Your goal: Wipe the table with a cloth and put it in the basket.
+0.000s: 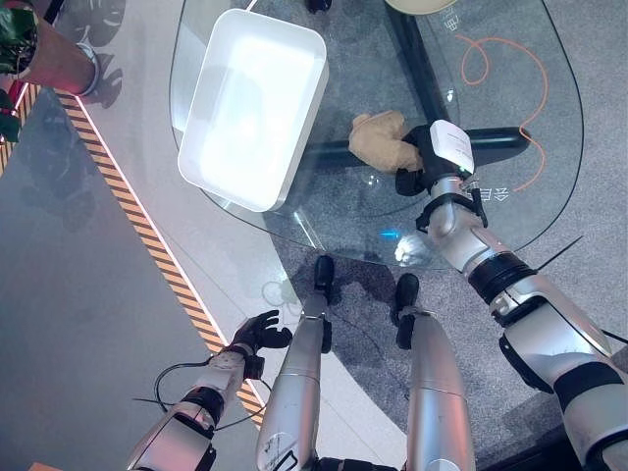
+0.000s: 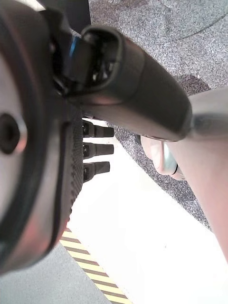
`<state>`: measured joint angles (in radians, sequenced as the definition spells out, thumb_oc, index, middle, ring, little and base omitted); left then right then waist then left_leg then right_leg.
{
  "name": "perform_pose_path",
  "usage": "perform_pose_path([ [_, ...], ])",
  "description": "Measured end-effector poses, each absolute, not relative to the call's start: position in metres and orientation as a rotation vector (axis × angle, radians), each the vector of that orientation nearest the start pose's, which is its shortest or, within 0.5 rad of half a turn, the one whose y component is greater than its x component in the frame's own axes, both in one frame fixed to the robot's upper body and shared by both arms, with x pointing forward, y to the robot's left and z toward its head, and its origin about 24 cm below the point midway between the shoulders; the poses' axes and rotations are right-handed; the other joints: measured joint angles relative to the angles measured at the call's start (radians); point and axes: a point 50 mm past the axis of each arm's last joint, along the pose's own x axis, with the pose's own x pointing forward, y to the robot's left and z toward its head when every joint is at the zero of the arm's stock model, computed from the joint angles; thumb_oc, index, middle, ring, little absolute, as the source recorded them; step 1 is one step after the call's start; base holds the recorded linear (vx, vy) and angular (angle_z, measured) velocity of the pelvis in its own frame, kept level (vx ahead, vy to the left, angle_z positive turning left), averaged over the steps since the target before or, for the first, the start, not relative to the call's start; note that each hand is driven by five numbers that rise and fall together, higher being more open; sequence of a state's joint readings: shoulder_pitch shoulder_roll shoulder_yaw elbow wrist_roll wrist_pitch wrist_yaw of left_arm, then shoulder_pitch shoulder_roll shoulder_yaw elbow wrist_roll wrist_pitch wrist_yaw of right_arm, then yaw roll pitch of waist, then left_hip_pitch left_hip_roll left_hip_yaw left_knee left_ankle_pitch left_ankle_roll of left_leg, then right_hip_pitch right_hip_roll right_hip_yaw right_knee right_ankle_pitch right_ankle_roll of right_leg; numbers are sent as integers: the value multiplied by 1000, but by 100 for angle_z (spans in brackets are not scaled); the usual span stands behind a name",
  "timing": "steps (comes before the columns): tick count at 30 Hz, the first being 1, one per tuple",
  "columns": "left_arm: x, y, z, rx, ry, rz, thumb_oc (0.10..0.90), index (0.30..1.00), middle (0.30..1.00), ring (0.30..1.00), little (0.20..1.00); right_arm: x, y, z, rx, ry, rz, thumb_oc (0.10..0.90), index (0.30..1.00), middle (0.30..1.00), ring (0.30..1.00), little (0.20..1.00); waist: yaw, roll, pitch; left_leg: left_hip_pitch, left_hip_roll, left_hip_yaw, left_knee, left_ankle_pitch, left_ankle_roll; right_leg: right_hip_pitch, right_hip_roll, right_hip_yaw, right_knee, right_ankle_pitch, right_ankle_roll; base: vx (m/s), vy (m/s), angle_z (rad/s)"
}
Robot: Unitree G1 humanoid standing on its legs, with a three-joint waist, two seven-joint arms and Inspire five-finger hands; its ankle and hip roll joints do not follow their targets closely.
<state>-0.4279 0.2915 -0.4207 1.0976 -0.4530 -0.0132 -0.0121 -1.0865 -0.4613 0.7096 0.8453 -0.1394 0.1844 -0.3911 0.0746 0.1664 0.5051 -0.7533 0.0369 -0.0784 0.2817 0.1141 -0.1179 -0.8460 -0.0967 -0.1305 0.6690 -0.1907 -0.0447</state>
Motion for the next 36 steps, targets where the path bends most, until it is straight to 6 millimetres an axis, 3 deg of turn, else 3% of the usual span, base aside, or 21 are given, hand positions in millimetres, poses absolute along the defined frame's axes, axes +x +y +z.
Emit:
perform_pose_path([
  [20, 272, 193, -76, 135, 703, -64, 800, 900, 900, 900, 900, 401, -102, 158, -1178, -176, 193, 100, 300, 300, 300, 200, 3, 0, -2, -8, -1, -1, -2, 2, -3, -12, -1, -2, 10, -6, -1, 0, 0, 0],
  [36, 272, 193, -76, 136, 703, -66, 800, 900, 900, 900, 900, 398, -93, 148, -1175, -147, 286, 100, 300, 300, 300, 200, 3, 0, -2, -12, -5, -10, -2, 2, -3, -12, -5, -7, 12, -9, 0, 0, 0, 0],
])
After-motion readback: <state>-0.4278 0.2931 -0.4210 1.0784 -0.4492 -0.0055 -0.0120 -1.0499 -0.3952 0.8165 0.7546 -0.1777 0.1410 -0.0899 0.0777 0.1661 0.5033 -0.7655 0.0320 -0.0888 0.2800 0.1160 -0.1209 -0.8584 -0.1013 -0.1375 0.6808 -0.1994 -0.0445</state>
